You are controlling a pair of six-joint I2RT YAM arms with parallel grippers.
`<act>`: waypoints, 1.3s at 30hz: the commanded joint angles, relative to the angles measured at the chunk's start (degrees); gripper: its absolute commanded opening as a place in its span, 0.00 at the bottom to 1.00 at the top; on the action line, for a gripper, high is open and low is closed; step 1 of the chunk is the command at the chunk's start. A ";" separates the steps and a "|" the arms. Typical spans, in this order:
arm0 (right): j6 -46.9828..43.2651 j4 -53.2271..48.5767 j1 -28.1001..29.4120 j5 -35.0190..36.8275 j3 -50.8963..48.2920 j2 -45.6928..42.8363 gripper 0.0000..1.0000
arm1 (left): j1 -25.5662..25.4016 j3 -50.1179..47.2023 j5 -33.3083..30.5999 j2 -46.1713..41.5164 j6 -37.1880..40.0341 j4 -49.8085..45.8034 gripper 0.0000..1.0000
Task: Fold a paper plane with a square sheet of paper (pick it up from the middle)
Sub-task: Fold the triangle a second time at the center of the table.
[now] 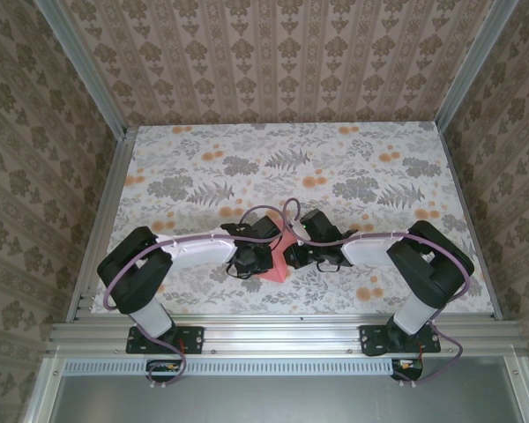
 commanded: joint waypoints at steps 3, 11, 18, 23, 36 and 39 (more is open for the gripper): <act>-0.73 -1.81 -0.19 1.30 0.67 0.55 0.11 | -0.67 0.07 -0.27 2.47 1.20 -2.85 0.03; 1.71 0.09 -0.19 -1.17 0.39 -2.36 0.11 | -0.69 -0.56 -1.25 1.84 0.43 -3.72 0.03; 2.19 0.95 -0.19 -1.25 0.30 -0.76 0.11 | -0.77 -0.59 -1.16 2.12 0.54 -3.54 0.03; 2.09 1.33 -0.19 -0.07 0.04 0.96 0.11 | -0.77 -0.72 -1.21 1.95 0.53 -3.72 0.03; 1.10 -2.08 -0.19 3.06 0.17 1.95 0.11 | -0.74 -0.39 -1.78 1.08 0.46 -4.15 0.05; 0.88 -3.04 -0.18 3.71 -0.11 1.94 0.11 | -0.78 0.40 -2.39 -0.60 0.43 -4.62 0.09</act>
